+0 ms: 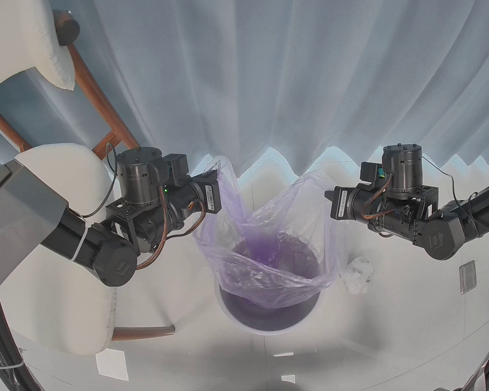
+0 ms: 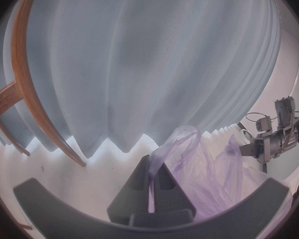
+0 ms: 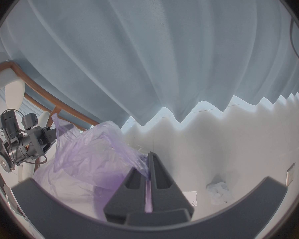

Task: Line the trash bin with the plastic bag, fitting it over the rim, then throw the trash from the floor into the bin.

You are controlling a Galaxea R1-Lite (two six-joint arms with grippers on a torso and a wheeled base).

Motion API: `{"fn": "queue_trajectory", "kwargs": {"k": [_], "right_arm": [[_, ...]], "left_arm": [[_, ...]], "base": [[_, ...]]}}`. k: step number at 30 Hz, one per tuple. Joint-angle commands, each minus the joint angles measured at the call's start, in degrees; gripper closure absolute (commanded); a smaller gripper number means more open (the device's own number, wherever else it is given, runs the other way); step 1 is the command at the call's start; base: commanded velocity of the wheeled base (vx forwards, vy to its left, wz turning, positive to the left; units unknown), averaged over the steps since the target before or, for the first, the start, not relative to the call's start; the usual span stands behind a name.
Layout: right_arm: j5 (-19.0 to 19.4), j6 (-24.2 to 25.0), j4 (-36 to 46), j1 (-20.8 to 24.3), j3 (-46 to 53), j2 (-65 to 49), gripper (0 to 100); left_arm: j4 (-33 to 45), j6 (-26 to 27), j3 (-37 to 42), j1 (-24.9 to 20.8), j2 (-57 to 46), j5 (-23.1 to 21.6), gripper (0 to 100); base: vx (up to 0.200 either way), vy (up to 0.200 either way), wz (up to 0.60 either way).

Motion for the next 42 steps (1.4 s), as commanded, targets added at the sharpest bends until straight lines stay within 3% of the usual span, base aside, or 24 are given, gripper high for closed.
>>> {"fn": "queue_trajectory", "kwargs": {"k": [1,17,25,31,42], "right_arm": [[0.01,0.0,-0.01,-0.53,0.71,-0.24,100],[0.01,-1.5,-0.09,-3.87,1.76,3.36,100],[0.1,-1.41,-0.62,-5.62,1.23,5.47,100],[0.1,-1.41,-6.69,-5.71,1.59,9.6,100],[0.1,-1.32,-9.85,-5.8,1.67,14.0,100]], "left_arm": [[0.13,-0.12,0.25,-0.57,0.11,2.39,100],[5.05,0.23,2.01,2.33,0.55,7.05,100],[4.96,0.23,2.27,3.39,2.57,7.14,100],[4.79,0.23,2.19,3.3,4.85,7.14,100],[4.44,0.14,2.27,4.09,7.75,6.96,100]], "base": [[0.0,0.0,0.0],[0.0,0.0,0.0],[0.0,0.0,0.0],[0.0,0.0,0.0],[0.0,0.0,0.0]]}}
